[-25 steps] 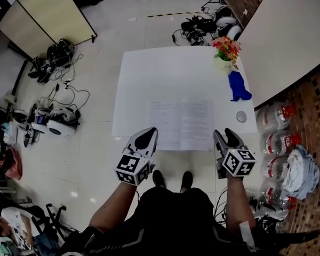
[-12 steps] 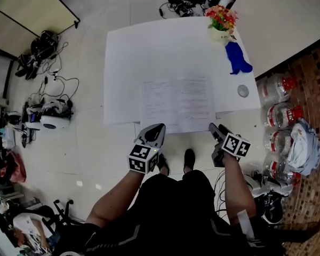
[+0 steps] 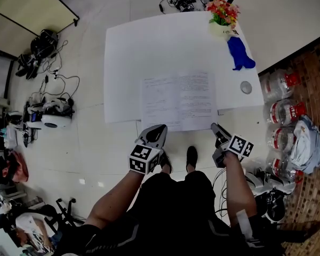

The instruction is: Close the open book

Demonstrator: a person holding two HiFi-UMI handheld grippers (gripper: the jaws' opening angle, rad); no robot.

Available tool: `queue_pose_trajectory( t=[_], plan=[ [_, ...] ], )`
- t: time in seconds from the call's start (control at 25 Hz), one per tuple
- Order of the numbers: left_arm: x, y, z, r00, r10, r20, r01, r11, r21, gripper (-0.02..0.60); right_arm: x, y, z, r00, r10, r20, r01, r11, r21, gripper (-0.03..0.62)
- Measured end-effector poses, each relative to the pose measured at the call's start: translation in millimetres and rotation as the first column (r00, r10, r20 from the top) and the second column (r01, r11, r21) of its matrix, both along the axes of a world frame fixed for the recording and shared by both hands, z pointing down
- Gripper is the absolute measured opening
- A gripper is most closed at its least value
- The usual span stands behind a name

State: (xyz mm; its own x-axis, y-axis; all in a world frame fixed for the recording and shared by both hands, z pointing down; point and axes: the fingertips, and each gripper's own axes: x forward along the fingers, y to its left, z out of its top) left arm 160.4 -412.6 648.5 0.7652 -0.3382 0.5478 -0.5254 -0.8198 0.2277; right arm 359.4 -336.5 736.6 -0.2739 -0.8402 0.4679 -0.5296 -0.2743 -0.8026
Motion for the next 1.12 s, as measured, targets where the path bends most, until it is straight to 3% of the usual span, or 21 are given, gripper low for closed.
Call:
queue_pose_trajectory(
  t=[0.04, 0.08, 0.32, 0.48, 0.6, 0.84, 1.12],
  plan=[
    [-2, -1, -1, 1.000, -0.004, -0.002, 0.004, 1.000, 0.002, -0.006, 2, 3, -2, 1.000, 0.014, 0.000, -0.014, 1.000, 0.004, 0.090],
    [-3, -2, -3, 1.000, -0.010, -0.007, 0.010, 1.000, 0.004, -0.006, 5, 5, -5, 1.000, 0.029, 0.004, -0.029, 0.999, 0.014, 0.069],
    [-12, -7, -17, 0.998, -0.039, -0.042, 0.039, 0.999, 0.018, -0.006, 13, 4, -55, 0.997, 0.061, 0.038, -0.066, 0.989, 0.135, 0.009],
    [-25, -12, -35, 0.995, -0.066, -0.077, 0.069, 0.997, 0.035, -0.006, -13, -11, -116, 0.999, -0.034, -0.012, 0.036, 0.970, 0.239, 0.008],
    [-45, -18, -49, 0.988, -0.113, -0.106, 0.119, 0.991, 0.053, -0.006, -51, -27, -151, 0.981, -0.145, -0.125, 0.174, 0.949, 0.264, 0.008],
    [-96, -29, -66, 0.966, -0.221, -0.137, 0.233, 0.969, 0.078, -0.006, -141, -64, -164, 0.880, -0.356, -0.314, 0.423, 0.889, 0.177, 0.008],
    [-155, -37, -78, 0.931, -0.323, -0.172, 0.341, 0.936, 0.087, -0.006, -226, -95, -130, 0.731, -0.538, -0.420, 0.585, 0.811, -0.021, 0.008]
  ],
)
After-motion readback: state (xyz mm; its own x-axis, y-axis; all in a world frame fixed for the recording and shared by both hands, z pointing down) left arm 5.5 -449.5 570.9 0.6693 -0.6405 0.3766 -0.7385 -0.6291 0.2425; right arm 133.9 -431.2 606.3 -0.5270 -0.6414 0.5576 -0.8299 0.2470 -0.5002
